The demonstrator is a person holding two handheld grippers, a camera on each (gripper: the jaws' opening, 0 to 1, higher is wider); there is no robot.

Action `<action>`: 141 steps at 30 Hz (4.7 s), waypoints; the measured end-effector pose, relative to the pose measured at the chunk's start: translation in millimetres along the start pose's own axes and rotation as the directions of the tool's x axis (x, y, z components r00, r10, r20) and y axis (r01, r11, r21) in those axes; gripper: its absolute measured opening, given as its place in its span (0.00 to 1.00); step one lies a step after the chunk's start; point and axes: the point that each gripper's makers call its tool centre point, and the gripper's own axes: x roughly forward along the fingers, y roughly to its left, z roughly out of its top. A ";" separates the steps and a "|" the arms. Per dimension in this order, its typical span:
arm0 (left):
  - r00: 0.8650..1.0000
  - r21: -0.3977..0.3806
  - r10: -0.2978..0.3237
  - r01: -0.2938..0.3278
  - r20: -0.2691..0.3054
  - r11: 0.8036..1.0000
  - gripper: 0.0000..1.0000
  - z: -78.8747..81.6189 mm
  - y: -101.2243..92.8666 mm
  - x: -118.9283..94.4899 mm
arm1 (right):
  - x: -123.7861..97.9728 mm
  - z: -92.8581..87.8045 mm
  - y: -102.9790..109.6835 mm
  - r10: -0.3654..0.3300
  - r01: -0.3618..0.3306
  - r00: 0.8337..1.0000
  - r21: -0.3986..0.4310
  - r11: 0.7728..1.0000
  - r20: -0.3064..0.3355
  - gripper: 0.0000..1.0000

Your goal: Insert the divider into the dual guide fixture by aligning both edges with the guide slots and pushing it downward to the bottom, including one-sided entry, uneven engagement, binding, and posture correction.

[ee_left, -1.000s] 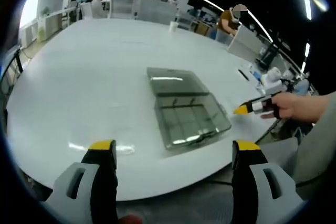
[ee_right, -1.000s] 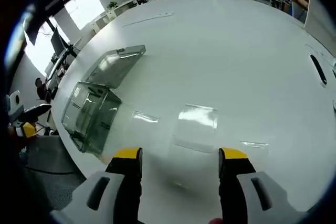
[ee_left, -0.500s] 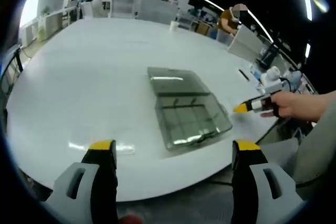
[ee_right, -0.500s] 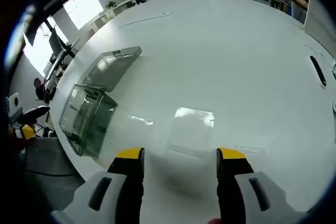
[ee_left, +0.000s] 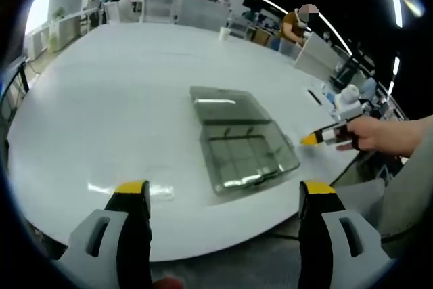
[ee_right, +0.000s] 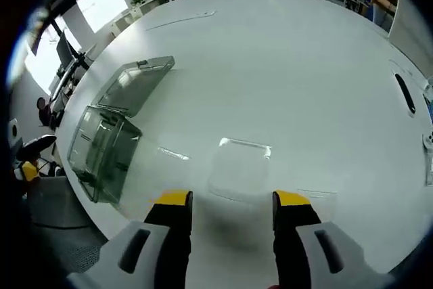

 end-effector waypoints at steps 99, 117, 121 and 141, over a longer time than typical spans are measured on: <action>0.999 0.016 -0.012 0.011 0.043 1.000 0.89 6.9 -2.3 -7.9 | 2.3 -7.6 -0.5 -0.072 0.059 0.982 -0.077 0.995 -0.174 0.27; 0.999 0.039 -0.030 0.028 0.038 0.999 0.89 9.8 -10.3 -6.3 | -9.6 -16.4 6.7 -0.027 0.017 0.988 -0.067 0.998 -0.149 0.27; 0.999 0.044 -0.034 0.032 0.038 0.999 0.89 10.3 -11.9 -6.5 | -14.1 -13.8 11.6 -0.011 0.002 0.992 -0.072 0.997 -0.129 0.27; 0.994 0.064 -0.102 0.100 0.026 0.993 0.86 7.2 -35.3 -1.1 | -43.1 2.6 48.7 0.066 -0.070 0.997 -0.127 0.989 -0.039 0.27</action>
